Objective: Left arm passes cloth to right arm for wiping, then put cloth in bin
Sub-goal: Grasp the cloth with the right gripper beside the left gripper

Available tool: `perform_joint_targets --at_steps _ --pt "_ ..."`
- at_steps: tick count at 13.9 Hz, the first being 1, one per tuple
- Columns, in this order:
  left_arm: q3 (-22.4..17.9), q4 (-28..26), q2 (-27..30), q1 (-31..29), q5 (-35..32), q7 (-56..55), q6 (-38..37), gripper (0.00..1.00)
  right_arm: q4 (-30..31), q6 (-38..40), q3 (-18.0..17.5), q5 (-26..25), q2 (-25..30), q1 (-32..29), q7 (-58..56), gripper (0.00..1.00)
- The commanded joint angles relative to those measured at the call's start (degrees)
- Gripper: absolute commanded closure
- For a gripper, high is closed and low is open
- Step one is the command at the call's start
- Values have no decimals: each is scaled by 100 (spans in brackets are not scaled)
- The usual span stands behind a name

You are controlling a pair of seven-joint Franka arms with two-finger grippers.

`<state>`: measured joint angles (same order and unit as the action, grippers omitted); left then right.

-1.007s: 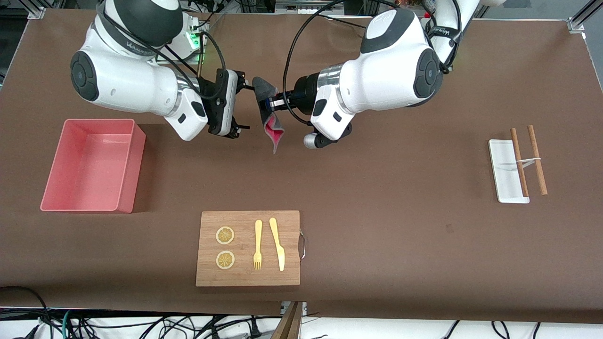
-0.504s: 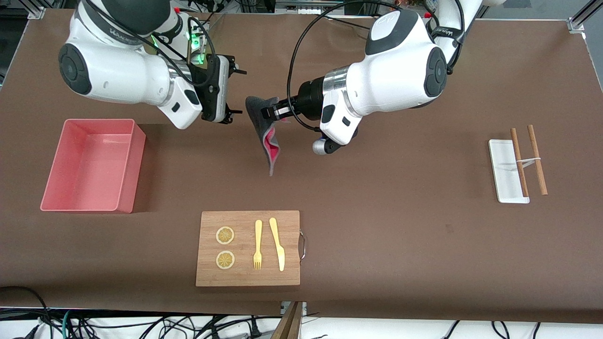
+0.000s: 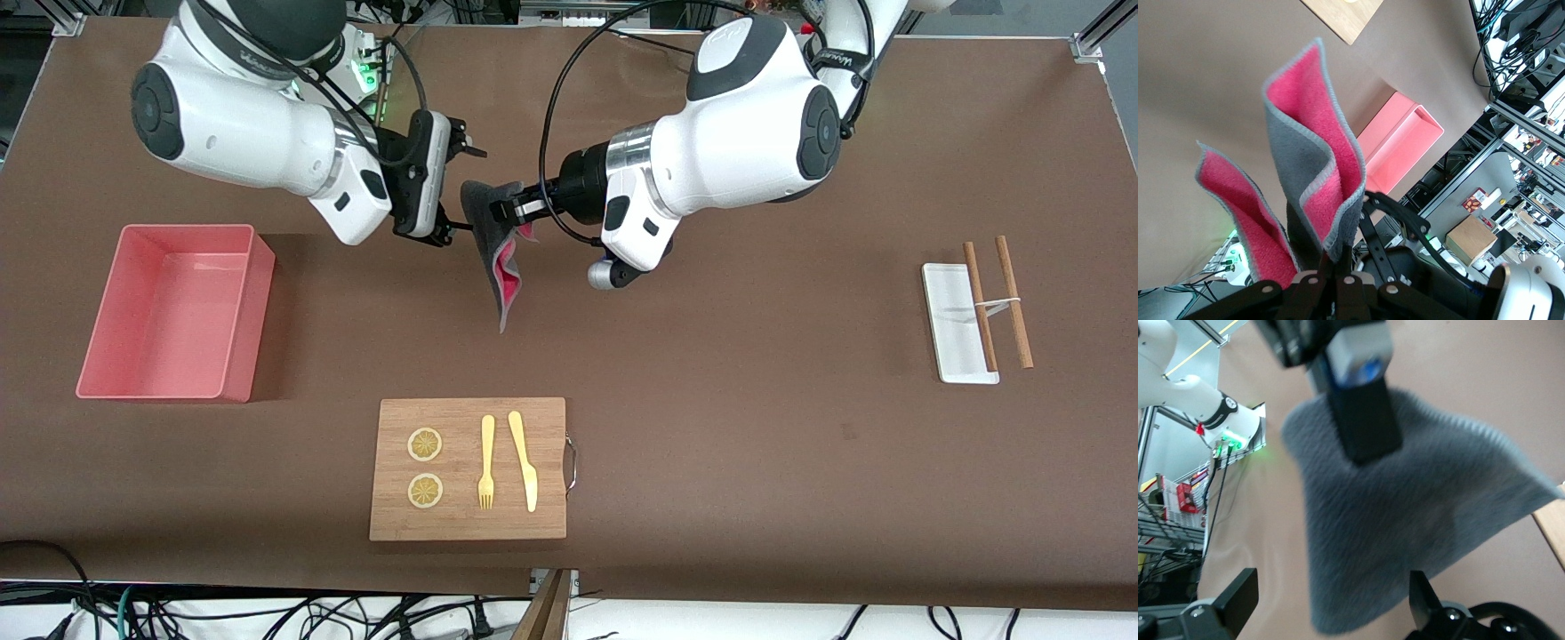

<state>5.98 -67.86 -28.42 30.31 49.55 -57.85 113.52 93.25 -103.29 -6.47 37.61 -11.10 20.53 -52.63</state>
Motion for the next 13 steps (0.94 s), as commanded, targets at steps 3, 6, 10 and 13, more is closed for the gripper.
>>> perform_joint_targets --at_steps 3,6,10,13 --pt "0 54 21 107 -95 -183 47 100 35 -245 -108 -130 -24 22 69 39" --pt "0 45 21 124 -95 -192 47 100 35 -218 -100 -202 -24 -57 -1 98" --pt "0 53 21 115 -95 -201 47 85 35 -157 -73 -210 -15 -189 -54 100" --pt "-18 53 82 89 -576 -192 12 0 0 -78 -65 -516 99 -251 -45 100"
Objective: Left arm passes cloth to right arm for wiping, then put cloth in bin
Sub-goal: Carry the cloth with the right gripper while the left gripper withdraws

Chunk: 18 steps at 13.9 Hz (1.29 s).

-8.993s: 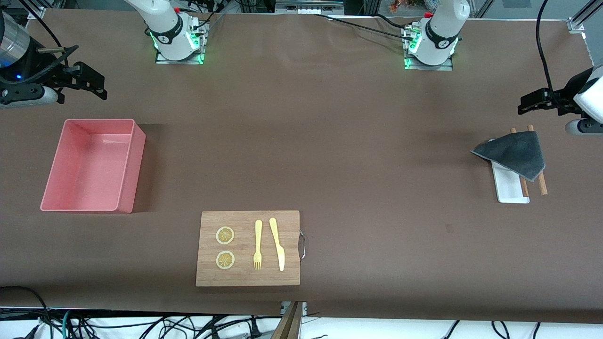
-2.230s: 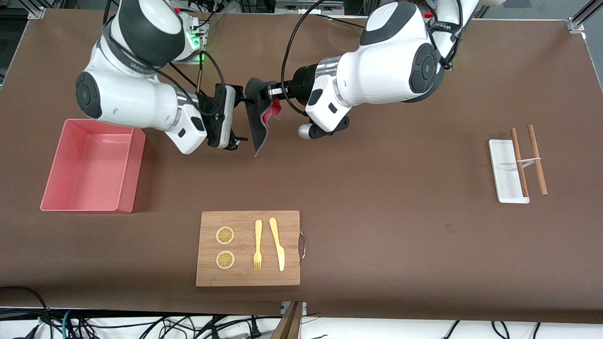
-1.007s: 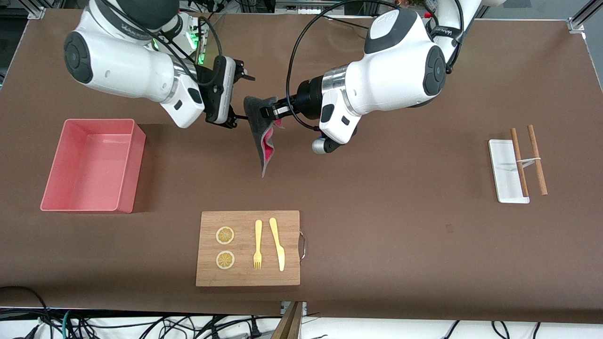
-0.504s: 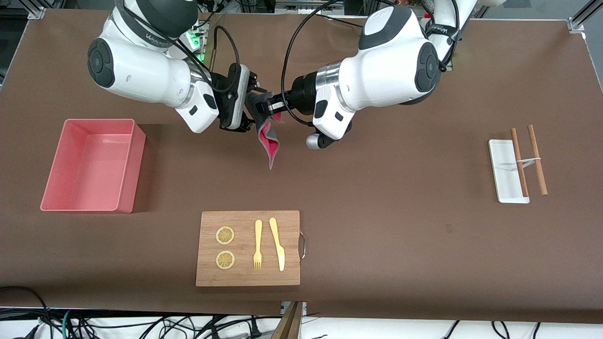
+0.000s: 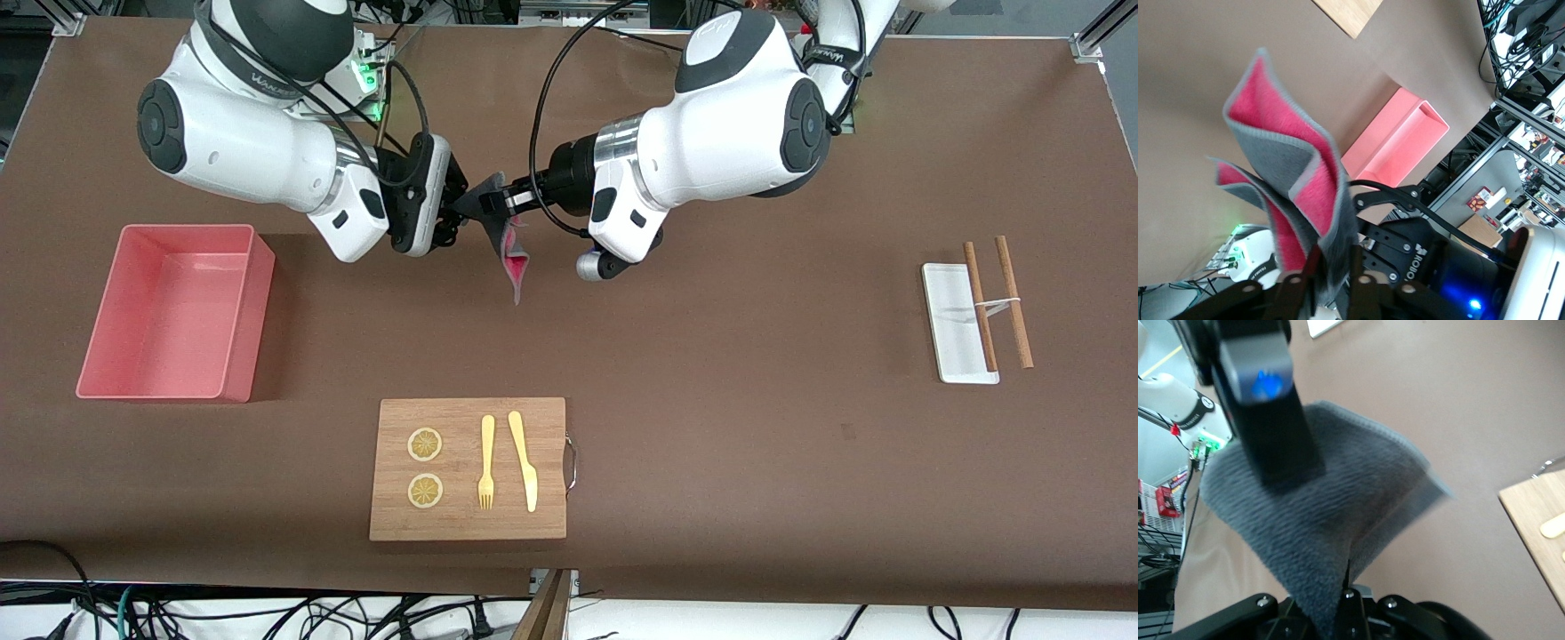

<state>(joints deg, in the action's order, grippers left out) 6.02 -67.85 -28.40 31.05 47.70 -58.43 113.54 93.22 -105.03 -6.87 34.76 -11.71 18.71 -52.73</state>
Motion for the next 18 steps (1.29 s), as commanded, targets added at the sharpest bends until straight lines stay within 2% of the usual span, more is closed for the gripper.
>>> perform_joint_targets --at_steps 1,3,5,6,8,11,14,18 --pt "-4 0 219 -20 -611 -134 -33 0 -5 114 -17 -259 178 -87 -35 100" --pt "-91 -140 448 -81 -1085 -143 -487 0 -5 280 -8 -268 221 -209 -9 100" --pt "-118 -114 589 -457 -1595 -134 -1225 0 3 535 -8 -286 274 -463 35 100" --pt "-118 -114 642 -677 -1963 -134 -1690 0 3 754 -8 -321 283 -630 61 100" --pt "-110 -106 730 -1055 -3155 -64 -2500 0 38 1184 1 -504 353 -964 262 100" --pt "-109 -114 730 -1644 -4231 242 -2854 0 135 1528 176 -1329 485 -1071 893 100" --pt "-127 -141 722 -2286 -4427 1137 -2855 0 214 1564 221 -2401 468 -1089 1606 100" --pt "-118 -150 669 -2885 -4821 2561 -2855 0 810 1328 247 -3140 328 -1273 2906 100"
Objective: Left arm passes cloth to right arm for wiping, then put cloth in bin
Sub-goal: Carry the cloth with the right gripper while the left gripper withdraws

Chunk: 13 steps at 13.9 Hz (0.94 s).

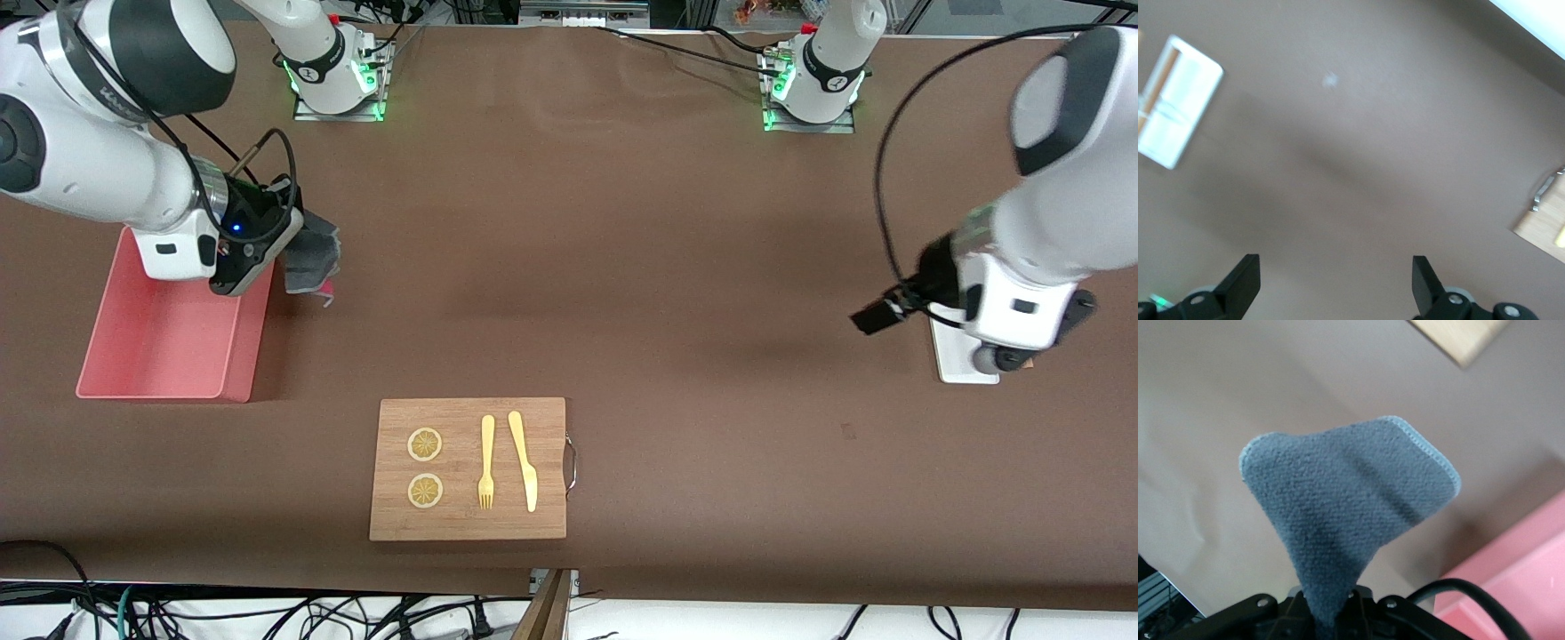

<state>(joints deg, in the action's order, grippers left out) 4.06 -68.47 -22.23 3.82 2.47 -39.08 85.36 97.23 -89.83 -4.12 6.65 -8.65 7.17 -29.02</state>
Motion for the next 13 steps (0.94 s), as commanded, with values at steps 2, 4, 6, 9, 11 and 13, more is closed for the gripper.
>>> perform_joint_targets --at_steps 2,4,6,9,11,13 --pt "78 -96 52 -398 -352 1373 -11 0 804 -701 8 -489 -84 -242 1000 100" --pt "78 -88 53 -653 -361 2147 -2 0 1112 -1114 17 -568 -190 -260 1624 100" --pt "104 -96 96 -855 -361 2466 41 0 1288 -1640 34 -586 -382 -269 1934 100" --pt "95 -1031 656 -778 -343 2669 487 0 1316 -2344 210 -586 -848 -269 2067 100" --pt "8 -2515 1490 -515 -343 2687 1513 0 1298 -2793 342 -542 -1208 -269 2083 100" --pt "-264 -3284 1914 -225 -343 3140 1974 0 1316 -2988 342 -498 -1324 -269 2136 100"
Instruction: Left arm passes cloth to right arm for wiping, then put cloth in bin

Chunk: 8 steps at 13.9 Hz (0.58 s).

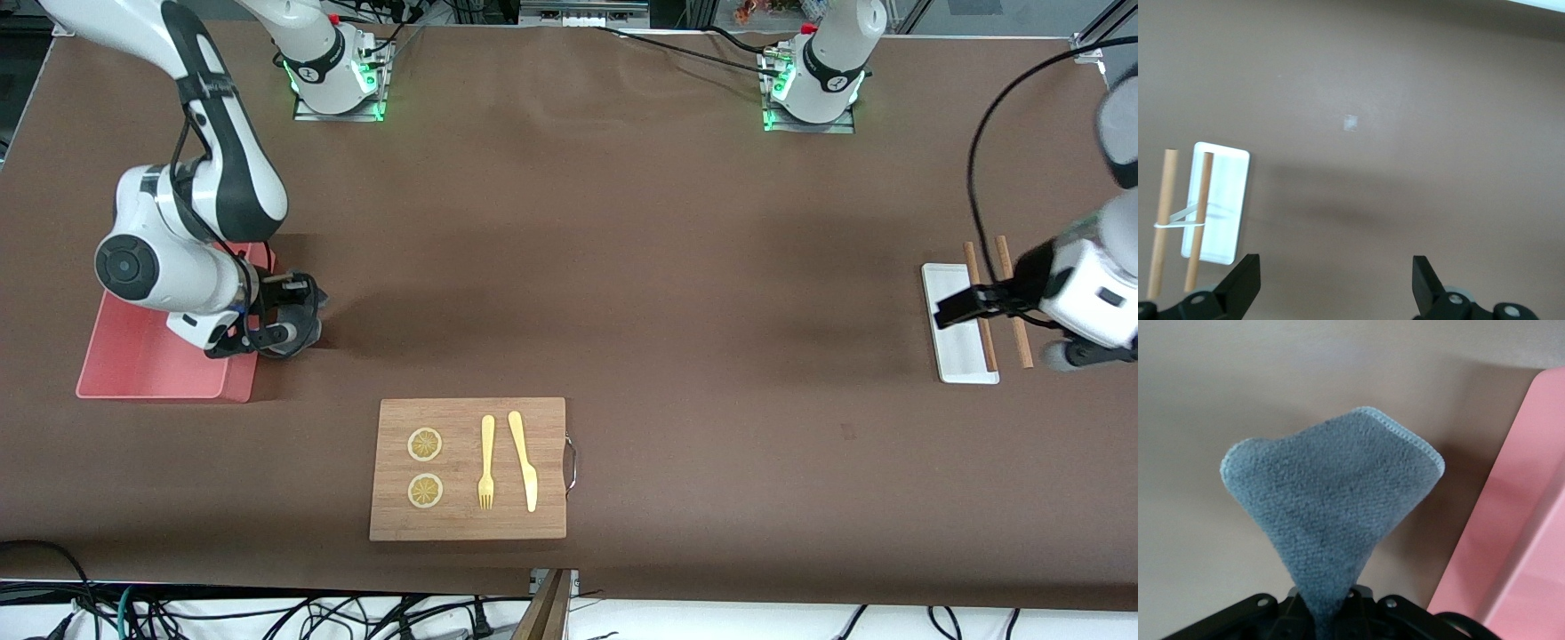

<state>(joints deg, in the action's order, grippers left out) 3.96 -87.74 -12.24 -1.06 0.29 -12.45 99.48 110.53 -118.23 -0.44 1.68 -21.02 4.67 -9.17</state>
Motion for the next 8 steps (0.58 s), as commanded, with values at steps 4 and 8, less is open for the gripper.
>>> perform_joint_targets --at_steps 4,8 --pt "-255 -1571 1119 229 -82 841 257 0 39 -427 26 -1 -481 -36 214 100" --pt "-229 -1255 952 185 -135 815 160 0 39 -499 17 8 -623 -80 258 100"
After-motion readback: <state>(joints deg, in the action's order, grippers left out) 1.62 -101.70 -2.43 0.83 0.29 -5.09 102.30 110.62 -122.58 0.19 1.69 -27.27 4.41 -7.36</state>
